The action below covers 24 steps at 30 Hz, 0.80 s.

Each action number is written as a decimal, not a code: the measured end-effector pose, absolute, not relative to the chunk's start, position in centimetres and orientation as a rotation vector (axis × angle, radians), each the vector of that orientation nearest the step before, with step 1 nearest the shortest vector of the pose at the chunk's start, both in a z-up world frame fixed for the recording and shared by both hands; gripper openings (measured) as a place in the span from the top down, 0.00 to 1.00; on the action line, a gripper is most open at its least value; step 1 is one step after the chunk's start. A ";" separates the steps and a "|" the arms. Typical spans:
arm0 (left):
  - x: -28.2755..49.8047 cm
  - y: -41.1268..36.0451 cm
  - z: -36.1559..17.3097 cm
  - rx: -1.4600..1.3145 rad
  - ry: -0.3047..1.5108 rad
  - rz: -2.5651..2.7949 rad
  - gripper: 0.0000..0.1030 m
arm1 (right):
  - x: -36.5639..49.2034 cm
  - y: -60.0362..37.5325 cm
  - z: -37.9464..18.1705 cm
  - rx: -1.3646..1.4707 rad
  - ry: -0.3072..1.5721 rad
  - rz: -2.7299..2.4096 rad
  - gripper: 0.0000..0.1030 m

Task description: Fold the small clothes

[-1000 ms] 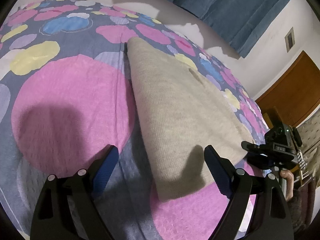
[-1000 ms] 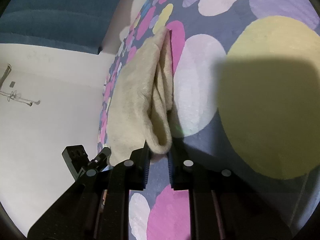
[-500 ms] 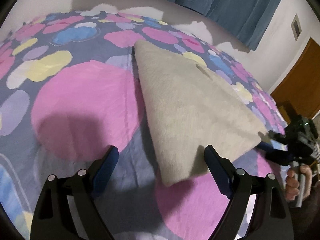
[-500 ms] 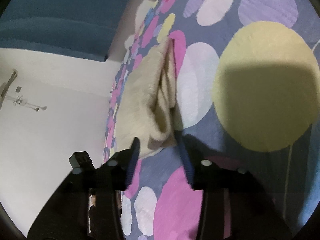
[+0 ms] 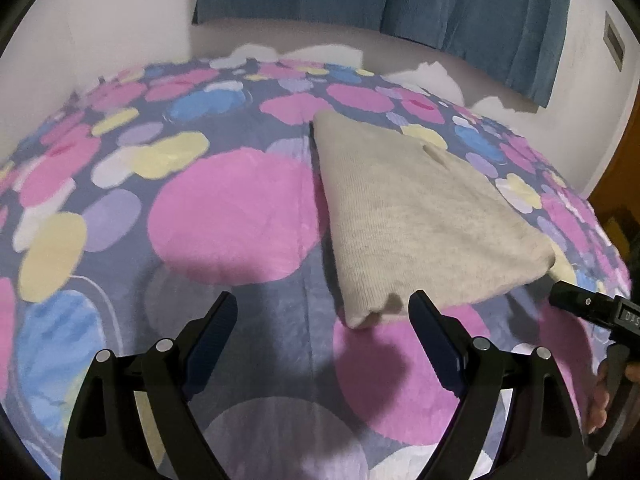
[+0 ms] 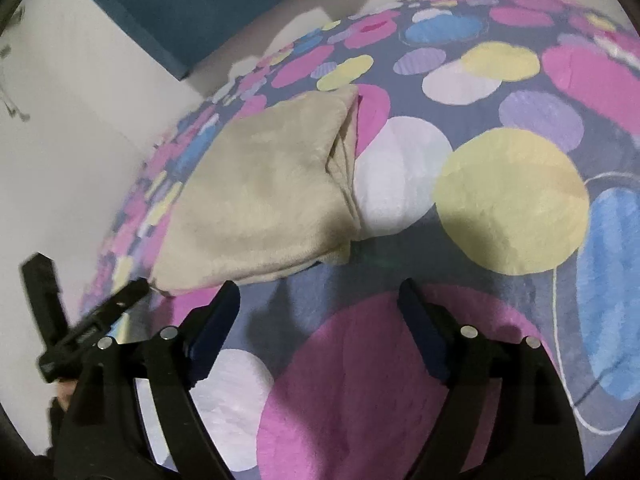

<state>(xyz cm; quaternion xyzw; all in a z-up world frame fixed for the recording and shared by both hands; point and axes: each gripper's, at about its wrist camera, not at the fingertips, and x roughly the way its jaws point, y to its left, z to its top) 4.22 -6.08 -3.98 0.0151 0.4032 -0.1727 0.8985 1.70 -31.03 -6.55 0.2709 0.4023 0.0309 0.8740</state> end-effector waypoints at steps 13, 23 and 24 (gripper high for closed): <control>2.7 -6.3 -2.1 0.053 0.763 -0.348 0.16 | 0.7 -30.3 -5.2 0.478 0.801 -0.005 0.19; 2.7 -6.0 -2.1 0.048 0.765 -0.335 0.16 | 0.6 -29.5 -5.1 0.444 0.798 -0.007 0.18; 2.7 -5.9 -2.1 0.047 0.765 -0.334 0.16 | 0.7 -29.5 -5.1 0.442 0.797 -0.006 0.18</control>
